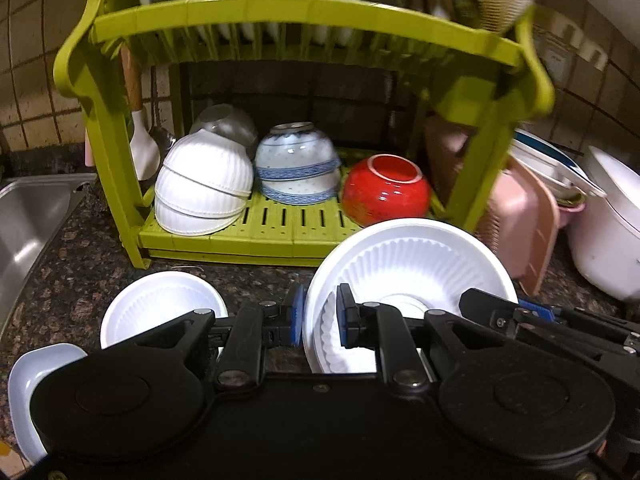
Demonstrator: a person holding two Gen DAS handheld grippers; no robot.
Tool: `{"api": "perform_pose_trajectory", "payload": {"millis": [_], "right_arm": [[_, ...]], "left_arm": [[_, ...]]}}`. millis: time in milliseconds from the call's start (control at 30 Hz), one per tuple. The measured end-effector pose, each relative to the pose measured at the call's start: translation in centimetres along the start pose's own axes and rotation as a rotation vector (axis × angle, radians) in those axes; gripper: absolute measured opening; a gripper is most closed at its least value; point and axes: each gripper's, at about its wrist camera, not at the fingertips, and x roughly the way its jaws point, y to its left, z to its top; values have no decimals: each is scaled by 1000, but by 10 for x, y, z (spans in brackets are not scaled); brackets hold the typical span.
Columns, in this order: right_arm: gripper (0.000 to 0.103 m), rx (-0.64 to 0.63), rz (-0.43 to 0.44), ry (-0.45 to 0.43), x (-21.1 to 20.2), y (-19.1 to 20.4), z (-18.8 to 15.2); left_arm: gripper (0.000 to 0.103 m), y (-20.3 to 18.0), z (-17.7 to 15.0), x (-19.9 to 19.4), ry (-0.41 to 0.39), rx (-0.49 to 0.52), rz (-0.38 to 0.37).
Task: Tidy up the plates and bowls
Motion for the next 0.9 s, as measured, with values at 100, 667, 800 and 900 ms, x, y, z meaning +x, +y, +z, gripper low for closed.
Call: {"api": "perform_pose_trajectory", "payload": {"millis": [100, 667, 800, 900], "right_arm": [[18, 14, -9, -2, -13, -7, -11], [18, 3, -94, 58, -15, -30, -58], [18, 3, -107, 72, -6, -33, -58], [18, 4, -114, 84, 0, -34, -59]], "left_arm": [[22, -8, -12, -9, -1, 20, -10], [22, -31, -59, 3, 90, 115, -38], [23, -32, -62, 10, 109, 122, -35], [23, -32, -65, 17, 124, 130, -30]]}}
